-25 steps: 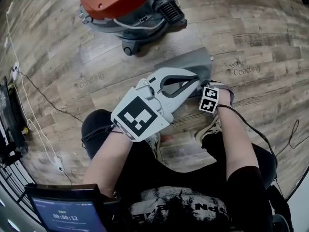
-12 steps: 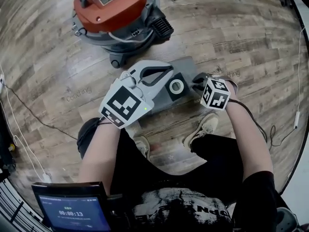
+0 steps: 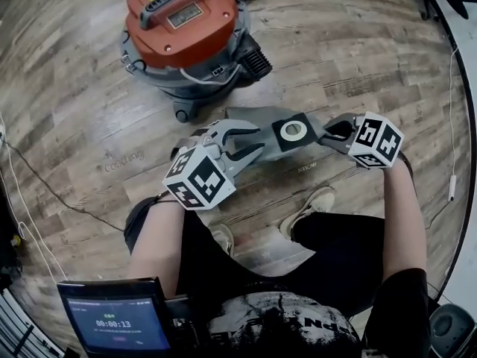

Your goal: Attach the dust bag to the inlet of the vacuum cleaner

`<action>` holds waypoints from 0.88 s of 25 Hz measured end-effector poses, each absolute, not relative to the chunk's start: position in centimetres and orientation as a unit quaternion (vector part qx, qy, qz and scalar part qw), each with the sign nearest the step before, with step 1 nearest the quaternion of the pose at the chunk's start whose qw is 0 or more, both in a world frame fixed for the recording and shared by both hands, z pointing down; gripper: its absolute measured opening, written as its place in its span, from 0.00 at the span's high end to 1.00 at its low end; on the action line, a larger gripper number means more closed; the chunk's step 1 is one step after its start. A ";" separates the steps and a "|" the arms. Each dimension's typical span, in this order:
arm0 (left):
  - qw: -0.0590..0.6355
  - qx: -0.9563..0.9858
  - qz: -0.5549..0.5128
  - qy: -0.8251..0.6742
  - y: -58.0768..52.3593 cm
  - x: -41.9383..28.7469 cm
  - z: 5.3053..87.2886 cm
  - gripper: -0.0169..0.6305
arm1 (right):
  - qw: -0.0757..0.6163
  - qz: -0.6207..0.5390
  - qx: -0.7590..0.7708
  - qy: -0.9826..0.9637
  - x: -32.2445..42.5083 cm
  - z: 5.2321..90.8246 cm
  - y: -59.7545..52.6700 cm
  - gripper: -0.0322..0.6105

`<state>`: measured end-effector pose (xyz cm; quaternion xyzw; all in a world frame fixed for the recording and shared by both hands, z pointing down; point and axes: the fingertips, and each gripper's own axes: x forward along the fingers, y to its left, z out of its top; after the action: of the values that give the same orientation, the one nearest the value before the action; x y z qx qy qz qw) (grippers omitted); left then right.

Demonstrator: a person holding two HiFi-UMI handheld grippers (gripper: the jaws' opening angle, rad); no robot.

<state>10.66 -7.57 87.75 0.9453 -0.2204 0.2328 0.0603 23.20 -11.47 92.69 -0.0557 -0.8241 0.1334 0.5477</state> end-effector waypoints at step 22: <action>-0.138 0.878 0.393 -0.234 -8.9 11.8 89.4 0.92 | 0.494 0.129 -0.111 -0.852 19.0 88.5 -8.5 0.90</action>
<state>11.83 -8.88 89.40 0.8783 -0.2342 0.3934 -0.1375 19.04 -8.46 88.51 -0.1113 -0.8524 0.1288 0.4944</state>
